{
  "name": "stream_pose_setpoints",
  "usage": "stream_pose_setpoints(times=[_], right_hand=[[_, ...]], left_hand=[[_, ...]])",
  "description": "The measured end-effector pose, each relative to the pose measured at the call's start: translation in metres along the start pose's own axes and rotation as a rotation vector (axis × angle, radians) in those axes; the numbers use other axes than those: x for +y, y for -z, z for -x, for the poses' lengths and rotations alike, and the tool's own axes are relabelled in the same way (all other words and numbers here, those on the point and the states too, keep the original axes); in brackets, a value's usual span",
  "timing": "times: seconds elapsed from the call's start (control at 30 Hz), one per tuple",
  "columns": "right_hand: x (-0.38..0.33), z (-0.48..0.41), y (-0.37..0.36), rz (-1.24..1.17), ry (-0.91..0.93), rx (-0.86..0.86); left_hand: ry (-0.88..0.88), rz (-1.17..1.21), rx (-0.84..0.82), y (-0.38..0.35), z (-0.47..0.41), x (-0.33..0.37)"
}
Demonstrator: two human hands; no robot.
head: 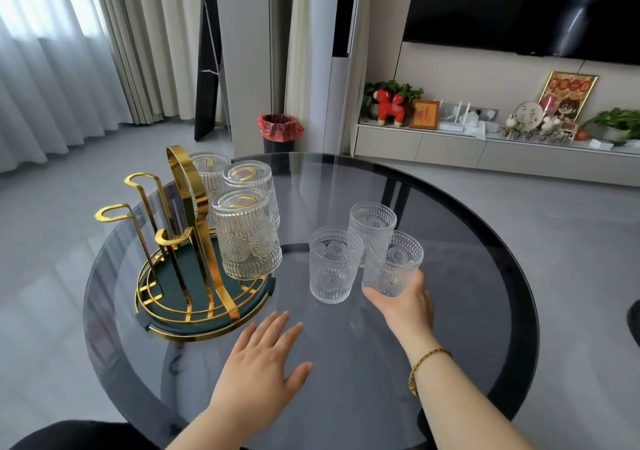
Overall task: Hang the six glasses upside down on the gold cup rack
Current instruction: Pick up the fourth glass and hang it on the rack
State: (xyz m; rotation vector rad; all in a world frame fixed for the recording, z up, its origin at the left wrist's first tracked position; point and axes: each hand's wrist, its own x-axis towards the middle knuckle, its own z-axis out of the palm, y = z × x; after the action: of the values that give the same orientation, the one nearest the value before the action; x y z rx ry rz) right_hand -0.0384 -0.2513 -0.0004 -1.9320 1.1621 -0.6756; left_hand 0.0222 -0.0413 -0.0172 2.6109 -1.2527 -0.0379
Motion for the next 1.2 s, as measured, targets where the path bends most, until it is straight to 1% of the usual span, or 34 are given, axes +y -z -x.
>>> stream_pose_setpoints(times=[0.07, 0.17, 0.33, 0.37, 0.43, 0.47, 0.6, 0.67, 0.73, 0.8, 0.87, 0.97, 1.1, 1.2], right_hand=[[0.001, 0.001, 0.002, -0.043, 0.006, -0.011], [0.002, 0.007, 0.008, -0.175, 0.041, -0.015], [-0.001, 0.024, 0.032, -0.265, 0.131, 0.009], [-0.005, 0.026, 0.039, -0.269, 0.161, 0.000], [-0.016, 0.026, 0.054, -0.272, 0.230, -0.026], [-0.025, 0.026, 0.060, -0.273, 0.264, -0.041], [-0.069, 0.027, 0.081, -0.285, 0.401, -0.089], [-0.094, 0.029, 0.087, -0.291, 0.466, -0.115], [-0.118, 0.032, 0.089, -0.284, 0.529, -0.146], [-0.139, 0.035, 0.088, -0.250, 0.576, -0.190], [-0.162, 0.037, 0.084, -0.182, 0.621, -0.220], [-0.201, 0.039, 0.078, -0.105, 0.695, -0.250], [-0.258, 0.042, 0.068, -0.009, 0.813, -0.284], [-0.303, 0.046, 0.060, 0.057, 0.832, -0.386]], left_hand=[[0.001, 0.018, -0.003, 0.001, 0.001, 0.001], [0.013, 0.051, 0.003, 0.004, 0.001, 0.001], [-0.042, 0.142, 0.074, 0.018, 0.013, 0.001], [-0.050, 0.160, 0.126, 0.024, 0.018, -0.001], [-0.086, 0.125, 0.333, 0.027, 0.027, -0.008], [-0.087, 0.130, 0.397, 0.031, 0.031, -0.011], [0.036, 0.266, 0.539, 0.050, 0.041, -0.033], [0.104, 0.279, 0.593, 0.057, 0.047, -0.048], [0.220, 0.267, 0.573, 0.057, 0.050, -0.066], [0.330, 0.287, 0.477, 0.056, 0.052, -0.081], [0.390, 0.276, 0.413, 0.054, 0.052, -0.095], [0.375, 0.217, 0.376, 0.051, 0.045, -0.108], [0.357, 0.244, 0.315, 0.049, 0.031, -0.117], [0.364, 0.203, 0.266, 0.045, 0.030, -0.121]])
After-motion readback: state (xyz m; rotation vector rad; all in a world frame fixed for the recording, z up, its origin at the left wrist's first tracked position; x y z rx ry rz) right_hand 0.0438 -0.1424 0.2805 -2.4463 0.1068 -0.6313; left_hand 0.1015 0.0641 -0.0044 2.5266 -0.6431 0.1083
